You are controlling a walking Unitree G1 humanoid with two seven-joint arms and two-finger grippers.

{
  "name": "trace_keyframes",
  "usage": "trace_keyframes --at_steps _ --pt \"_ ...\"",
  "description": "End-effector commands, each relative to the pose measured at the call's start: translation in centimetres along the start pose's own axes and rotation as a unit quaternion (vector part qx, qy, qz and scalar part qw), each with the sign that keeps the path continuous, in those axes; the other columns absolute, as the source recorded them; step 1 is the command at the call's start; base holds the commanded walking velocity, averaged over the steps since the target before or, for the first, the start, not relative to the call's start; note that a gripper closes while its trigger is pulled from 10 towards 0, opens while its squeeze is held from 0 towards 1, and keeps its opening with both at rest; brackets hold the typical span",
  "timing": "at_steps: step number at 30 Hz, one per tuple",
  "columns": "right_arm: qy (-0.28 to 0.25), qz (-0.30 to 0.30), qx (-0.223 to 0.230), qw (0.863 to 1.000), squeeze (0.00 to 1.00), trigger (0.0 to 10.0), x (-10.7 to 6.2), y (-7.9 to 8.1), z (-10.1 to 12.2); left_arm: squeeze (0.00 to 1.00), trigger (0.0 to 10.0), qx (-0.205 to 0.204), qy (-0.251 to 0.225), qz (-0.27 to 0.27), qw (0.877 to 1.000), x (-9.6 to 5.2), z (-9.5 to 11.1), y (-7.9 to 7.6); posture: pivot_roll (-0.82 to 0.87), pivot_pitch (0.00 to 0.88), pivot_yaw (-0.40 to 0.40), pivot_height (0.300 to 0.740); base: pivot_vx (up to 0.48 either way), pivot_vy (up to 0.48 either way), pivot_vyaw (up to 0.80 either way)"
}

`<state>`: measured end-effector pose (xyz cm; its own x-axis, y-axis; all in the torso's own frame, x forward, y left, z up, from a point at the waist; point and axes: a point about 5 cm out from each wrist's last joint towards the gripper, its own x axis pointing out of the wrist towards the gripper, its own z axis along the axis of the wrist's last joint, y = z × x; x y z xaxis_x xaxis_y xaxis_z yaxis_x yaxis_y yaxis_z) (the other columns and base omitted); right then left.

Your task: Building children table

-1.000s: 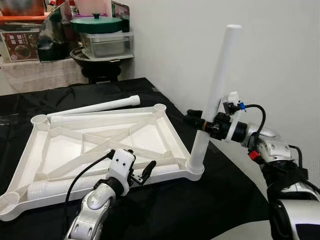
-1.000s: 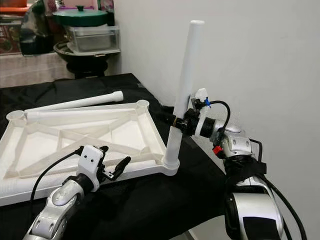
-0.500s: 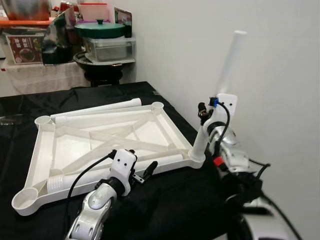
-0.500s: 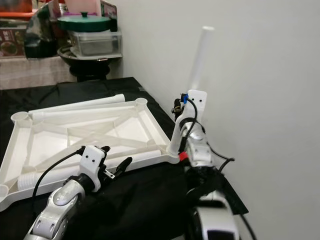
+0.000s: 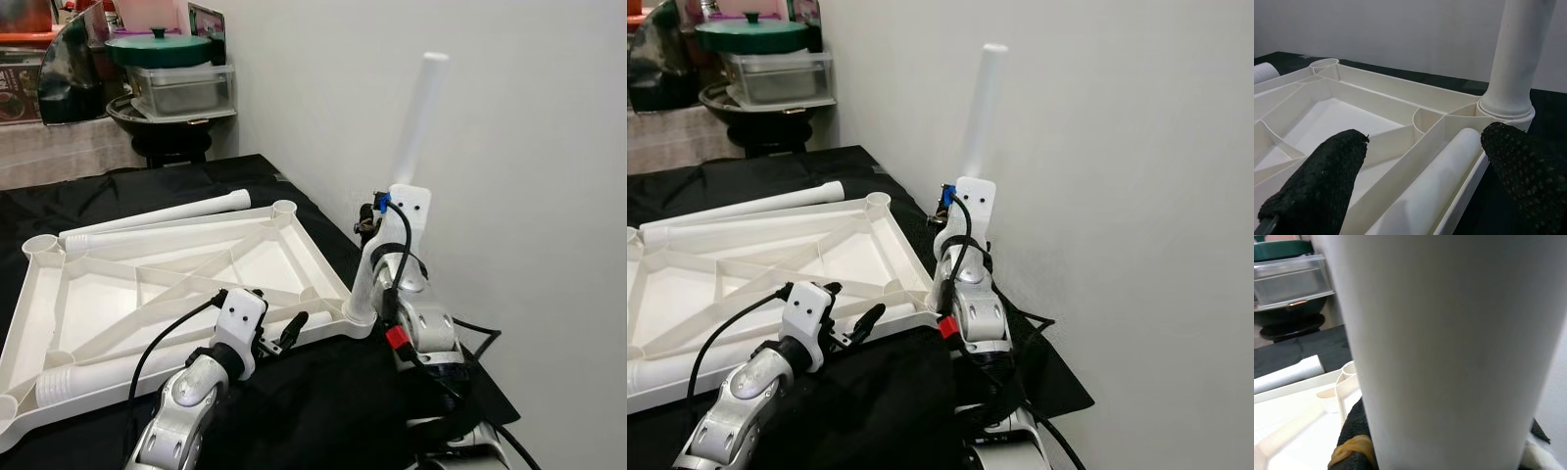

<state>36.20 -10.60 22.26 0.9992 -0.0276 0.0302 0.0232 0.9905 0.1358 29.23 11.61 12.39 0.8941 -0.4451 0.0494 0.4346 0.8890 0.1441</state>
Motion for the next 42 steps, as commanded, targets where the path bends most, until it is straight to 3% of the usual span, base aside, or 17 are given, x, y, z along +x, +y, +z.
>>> trace_keyframes --at_steps 1,2,3,5,8,9,10,13,17,21,22,27,31,39,41,42 --pt "0.032 0.020 0.018 0.999 0.00 10.0 -0.1 -1.0 -1.6 0.00 10.0 0.000 0.010 -0.002 1.000 -0.2 -0.5 -0.2 0.06 0.000 -0.066 0.740 0.000 0.000 0.00" --pt "0.022 0.019 0.007 1.000 1.00 10.0 0.2 -2.7 -1.3 0.00 10.0 0.001 0.010 -0.001 1.000 -0.1 -0.5 0.0 0.06 0.000 -0.067 0.740 0.000 0.000 0.00" --pt "0.022 0.019 0.007 1.000 1.00 10.0 0.2 -2.7 -1.3 0.00 10.0 0.001 0.010 -0.001 1.000 -0.1 -0.5 0.0 0.06 0.000 -0.067 0.740 0.000 0.000 0.00" --pt "0.004 0.017 -0.009 1.000 1.00 10.0 0.7 -5.4 -0.2 0.00 10.0 0.002 0.010 0.002 1.000 -0.1 -0.4 0.2 0.06 0.000 -0.066 0.740 0.000 0.000 0.00" --pt "-0.003 0.042 -0.015 0.999 0.96 10.0 1.0 -6.4 0.7 0.00 10.0 0.002 0.009 0.003 1.000 -0.1 -0.4 0.3 0.06 0.000 -0.066 0.740 0.000 0.000 0.00" --pt "-0.014 0.063 -0.018 0.998 0.00 10.0 1.0 -7.0 1.3 0.00 10.0 0.002 0.009 0.003 1.000 -0.1 -0.4 0.3 0.06 0.000 -0.065 0.740 0.000 0.000 0.00" --pt "-0.014 0.063 -0.018 0.998 0.00 10.0 1.0 -7.0 1.3 0.00 10.0 0.002 0.009 0.003 1.000 -0.1 -0.4 0.3 0.06 0.000 -0.065 0.740 0.000 0.000 0.00" --pt "-0.035 0.147 -0.056 0.987 0.00 10.0 0.4 -8.5 2.4 0.00 10.0 0.001 0.010 0.002 1.000 -0.2 -0.5 0.1 0.06 0.000 -0.063 0.740 0.000 0.000 0.00" --pt "-0.026 0.150 -0.103 0.983 0.00 10.0 -0.3 -9.9 1.8 0.00 10.0 0.001 0.010 0.002 1.000 -0.2 -0.5 0.2 0.05 0.000 -0.059 0.740 0.000 0.000 0.00" --pt "-0.029 0.147 -0.109 0.983 0.00 10.0 -0.7 -10.1 1.4 0.00 10.0 0.001 0.011 0.003 1.000 -0.3 -0.5 0.3 0.05 0.000 -0.057 0.740 0.000 0.000 0.00" --pt "-0.029 0.156 -0.105 0.982 1.00 10.0 -1.2 -9.7 1.1 0.00 10.0 0.001 0.011 0.003 1.000 -0.3 -0.5 0.3 0.05 0.000 -0.053 0.740 0.000 0.000 0.00" --pt "-0.033 0.176 -0.088 0.980 1.00 10.0 -2.8 -8.4 0.3 0.00 10.0 0.002 0.012 0.003 1.000 -0.4 -0.5 0.4 0.04 0.000 -0.051 0.740 0.000 0.000 0.00" --pt "-0.046 0.202 -0.080 0.975 1.00 10.0 -5.0 -6.8 -0.2 0.00 10.0 0.002 0.015 0.008 1.000 -0.6 -0.6 0.6 0.03 0.000 -0.050 0.740 0.000 0.000 0.00" --pt "-0.026 0.212 -0.076 0.974 1.00 10.0 -7.5 -6.3 -1.8 0.00 10.0 -0.004 0.008 0.046 0.999 -1.2 -0.2 1.5 0.02 0.000 -0.045 0.740 0.000 0.000 0.00" --pt "-0.026 0.212 -0.076 0.974 1.00 10.0 -7.5 -6.3 -1.8 0.00 10.0 -0.004 0.008 0.046 0.999 -1.2 -0.2 1.5 0.02 0.000 -0.045 0.740 0.000 0.000 0.00" --pt "-0.017 0.239 -0.075 0.968 1.00 10.0 -9.3 -5.7 -2.4 0.00 10.0 -0.009 0.001 0.079 0.997 -1.9 0.1 2.3 0.02 0.000 -0.042 0.740 0.000 0.000 0.00"
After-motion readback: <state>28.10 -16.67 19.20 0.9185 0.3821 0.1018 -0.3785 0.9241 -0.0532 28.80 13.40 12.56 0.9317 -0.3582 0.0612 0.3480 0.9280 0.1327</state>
